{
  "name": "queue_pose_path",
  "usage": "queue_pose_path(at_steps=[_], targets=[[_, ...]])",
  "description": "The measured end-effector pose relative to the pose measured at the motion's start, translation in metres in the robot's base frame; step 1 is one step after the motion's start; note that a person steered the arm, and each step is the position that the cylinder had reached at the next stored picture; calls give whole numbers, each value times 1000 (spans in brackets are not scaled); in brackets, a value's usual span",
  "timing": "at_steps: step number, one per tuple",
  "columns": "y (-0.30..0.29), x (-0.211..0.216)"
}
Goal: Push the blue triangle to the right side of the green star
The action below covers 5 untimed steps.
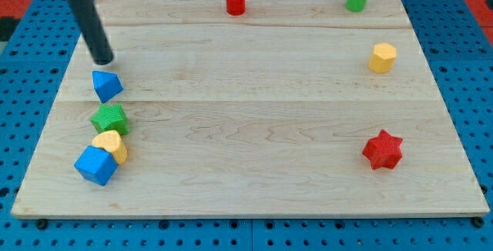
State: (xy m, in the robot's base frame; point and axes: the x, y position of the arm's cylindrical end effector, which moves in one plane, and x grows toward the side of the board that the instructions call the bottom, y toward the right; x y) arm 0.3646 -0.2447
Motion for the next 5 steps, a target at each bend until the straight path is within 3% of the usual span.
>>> queue_pose_path(at_steps=[1, 2, 3, 4, 5], targets=[[-8, 43], [37, 67], [57, 54], [31, 1], [53, -14]])
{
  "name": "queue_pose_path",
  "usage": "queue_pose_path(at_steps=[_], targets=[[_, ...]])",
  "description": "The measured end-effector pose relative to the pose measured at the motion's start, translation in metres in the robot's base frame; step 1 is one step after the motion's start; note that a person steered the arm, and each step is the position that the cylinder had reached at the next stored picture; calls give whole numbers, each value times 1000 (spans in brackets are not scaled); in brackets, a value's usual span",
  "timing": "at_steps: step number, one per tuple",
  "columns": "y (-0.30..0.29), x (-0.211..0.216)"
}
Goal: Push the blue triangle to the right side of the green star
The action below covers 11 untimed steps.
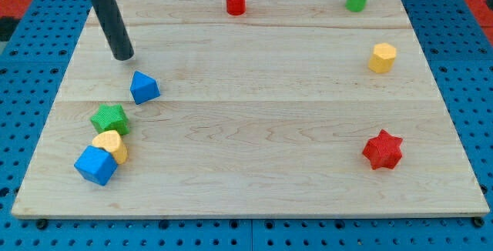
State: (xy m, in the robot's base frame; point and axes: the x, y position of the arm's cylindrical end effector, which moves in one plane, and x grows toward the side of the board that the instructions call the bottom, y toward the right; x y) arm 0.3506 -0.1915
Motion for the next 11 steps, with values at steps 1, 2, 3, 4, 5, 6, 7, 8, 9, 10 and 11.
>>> queue_pose_path(at_steps=[1, 2, 3, 4, 5, 6, 7, 8, 9, 10, 11], targets=[[21, 25], [40, 52], [42, 68], [33, 70], [20, 71], [14, 85], [14, 98], [7, 101], [-5, 105], [-10, 76], [33, 0]])
